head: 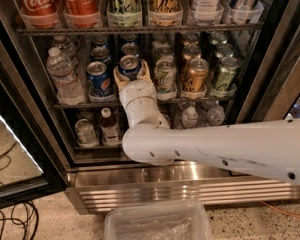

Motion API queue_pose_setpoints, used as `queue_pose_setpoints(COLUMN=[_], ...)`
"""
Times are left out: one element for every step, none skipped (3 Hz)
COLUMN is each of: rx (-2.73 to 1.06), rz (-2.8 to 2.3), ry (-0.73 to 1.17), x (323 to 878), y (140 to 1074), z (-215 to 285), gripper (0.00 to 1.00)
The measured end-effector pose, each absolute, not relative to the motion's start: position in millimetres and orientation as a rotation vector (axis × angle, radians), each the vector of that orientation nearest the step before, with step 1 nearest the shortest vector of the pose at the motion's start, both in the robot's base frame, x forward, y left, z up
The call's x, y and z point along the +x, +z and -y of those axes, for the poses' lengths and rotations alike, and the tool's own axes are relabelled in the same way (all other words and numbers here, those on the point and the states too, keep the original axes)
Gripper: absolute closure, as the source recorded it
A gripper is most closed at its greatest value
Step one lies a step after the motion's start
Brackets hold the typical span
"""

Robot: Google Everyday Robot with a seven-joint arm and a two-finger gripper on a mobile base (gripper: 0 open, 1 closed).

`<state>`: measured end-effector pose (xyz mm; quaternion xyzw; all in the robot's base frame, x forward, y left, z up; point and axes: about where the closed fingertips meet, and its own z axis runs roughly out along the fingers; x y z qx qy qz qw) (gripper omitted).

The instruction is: Pick pepsi can from middle shelf of fridge

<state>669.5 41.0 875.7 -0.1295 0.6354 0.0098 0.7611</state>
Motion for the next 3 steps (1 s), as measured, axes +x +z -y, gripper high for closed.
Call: queue_pose_setpoints(rx=[-0.265,-0.268,-0.314], rz=[-1.363,-1.374,-1.413], ry=[0.024,0.097,0.227], x=[653.3,635.2,622.4], y=[894.7,897.5,888.3], z=[-25.4,-16.1,-13.8], gripper=[1.00,1.00,1.00])
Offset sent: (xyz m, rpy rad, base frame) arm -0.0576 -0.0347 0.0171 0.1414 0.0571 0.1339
